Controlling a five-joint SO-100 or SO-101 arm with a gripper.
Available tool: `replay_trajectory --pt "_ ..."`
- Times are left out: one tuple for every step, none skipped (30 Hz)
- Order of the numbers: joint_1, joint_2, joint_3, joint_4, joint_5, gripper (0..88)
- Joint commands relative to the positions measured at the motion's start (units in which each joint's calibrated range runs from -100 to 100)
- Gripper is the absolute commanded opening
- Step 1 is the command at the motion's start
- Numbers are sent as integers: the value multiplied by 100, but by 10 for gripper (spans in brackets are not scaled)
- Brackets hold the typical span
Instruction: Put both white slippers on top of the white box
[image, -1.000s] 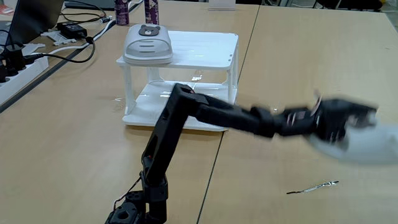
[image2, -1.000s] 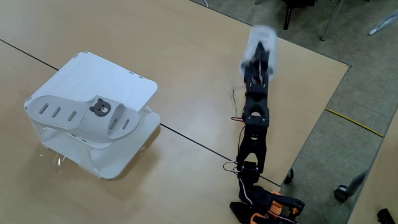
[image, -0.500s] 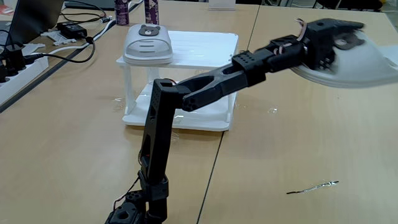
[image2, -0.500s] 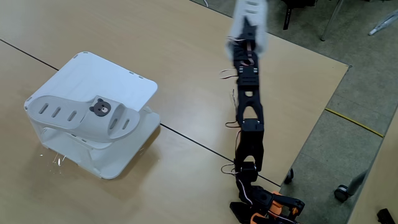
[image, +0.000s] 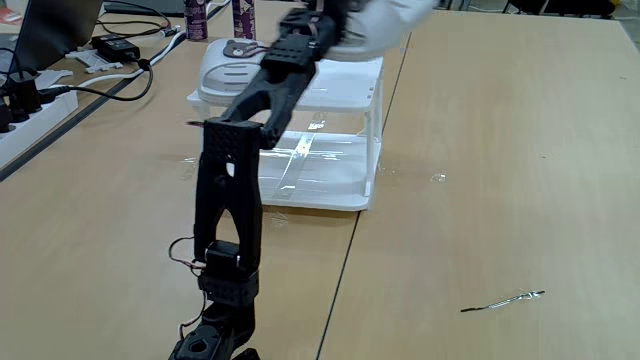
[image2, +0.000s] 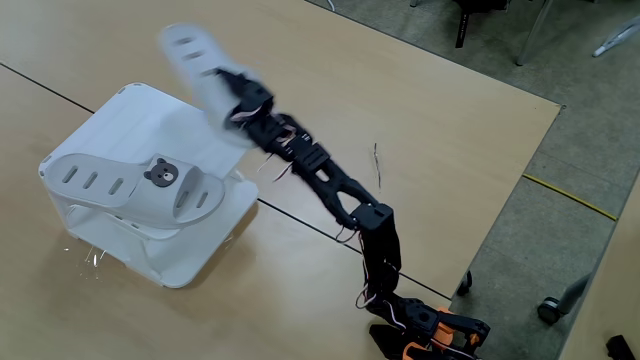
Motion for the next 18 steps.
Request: replay_trajectory --pt "-718 -900 -682 -22 42 7" --pt "-816 -900 -664 -22 42 7" --pt "-874 -900 -664 -22 42 7" --pt "-907 -892 -664 -22 42 7" --pt "-907 -849 -664 -22 42 7" --pt "-907 -824 -664 -22 42 7" --pt "-907 -807 -646 -22 42 7" --pt "-882 -740 -646 -22 42 7" --pt "-849 -605 -710 -22 42 7" --pt "-841 -479 -755 -22 42 7" --pt "-833 -345 -863 -22 42 7" --pt "-833 -218 -953 -22 42 7" --pt "-833 -33 -1079 -22 42 7" --pt "-833 110 -1179 -22 42 7" --pt "-833 253 -1287 -22 42 7" --pt "-833 404 -1404 -22 42 7" --pt "-833 556 -1530 -31 42 7" --pt "-833 716 -1657 -31 42 7"
